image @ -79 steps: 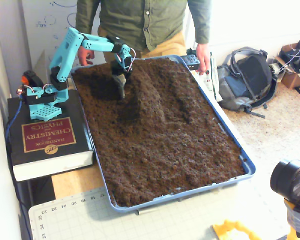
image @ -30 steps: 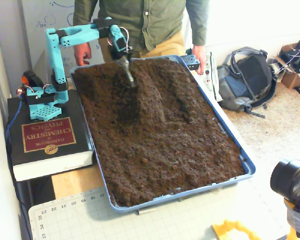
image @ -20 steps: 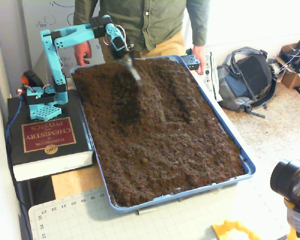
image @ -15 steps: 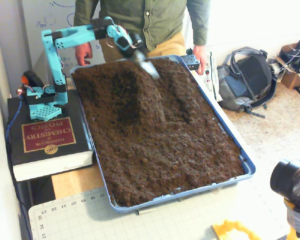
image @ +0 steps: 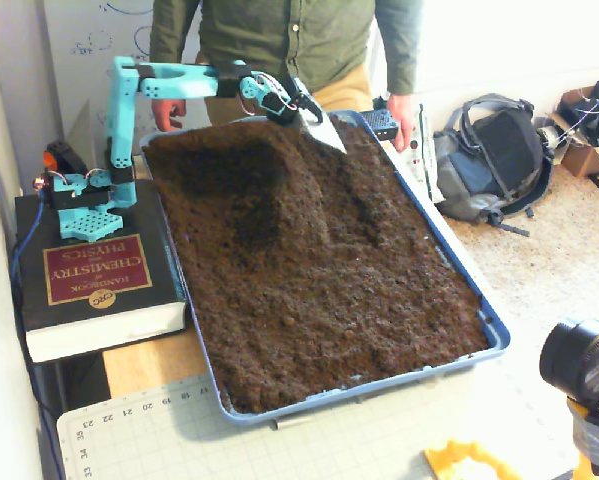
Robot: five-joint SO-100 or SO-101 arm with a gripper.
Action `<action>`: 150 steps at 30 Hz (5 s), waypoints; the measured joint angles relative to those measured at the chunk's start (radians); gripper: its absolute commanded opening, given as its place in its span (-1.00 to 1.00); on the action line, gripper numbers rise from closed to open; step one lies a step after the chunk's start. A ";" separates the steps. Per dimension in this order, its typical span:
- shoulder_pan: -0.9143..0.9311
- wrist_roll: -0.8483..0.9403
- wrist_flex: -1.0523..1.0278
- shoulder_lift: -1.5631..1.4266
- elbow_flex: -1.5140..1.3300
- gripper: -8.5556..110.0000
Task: Build a berm.
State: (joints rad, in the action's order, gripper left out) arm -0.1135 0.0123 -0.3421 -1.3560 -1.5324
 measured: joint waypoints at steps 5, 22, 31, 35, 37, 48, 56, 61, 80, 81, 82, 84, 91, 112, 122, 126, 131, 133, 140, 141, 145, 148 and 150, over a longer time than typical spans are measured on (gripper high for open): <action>-0.097 -0.037 -0.071 0.071 0.129 -0.85; -0.183 -0.067 -0.466 0.629 0.874 -0.85; -0.183 -0.067 -0.466 0.781 1.031 -0.85; -0.173 -0.067 -0.466 0.824 1.060 -0.85; -0.166 -0.067 -0.466 0.847 1.069 -0.85; -0.141 -0.067 -0.215 0.928 1.075 -0.85; -0.127 -0.067 -0.011 1.006 1.080 -0.85; -0.110 -0.067 0.046 1.049 1.080 -0.85; -0.100 -0.069 -0.334 1.132 1.129 -0.85; -0.100 -0.069 -0.365 1.132 1.140 -0.85; -0.100 -0.069 -0.390 1.131 1.149 -0.85; -0.100 -0.071 -0.439 1.129 1.161 -0.85; -0.098 -0.074 -0.577 1.098 1.164 -0.85; -0.109 -0.230 -0.802 0.954 1.143 -0.85; -0.083 -0.230 -0.810 0.747 1.141 -0.85; -0.046 -0.230 -0.795 0.666 1.141 -0.85; 0.017 -0.230 -0.624 0.641 1.140 -0.85; 0.044 -0.230 -0.529 0.643 1.135 -0.85; 0.144 -0.100 -0.278 0.779 1.134 -0.85; 0.155 -0.057 -0.264 0.810 1.134 -0.85; 0.195 0.104 -0.242 0.934 1.132 -0.85; 0.212 0.163 -0.241 1.005 1.131 -0.85; 0.216 0.181 -0.239 1.045 1.131 -0.85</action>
State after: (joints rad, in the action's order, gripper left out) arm 0.1028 0.1933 -0.5814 -0.3114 -0.4019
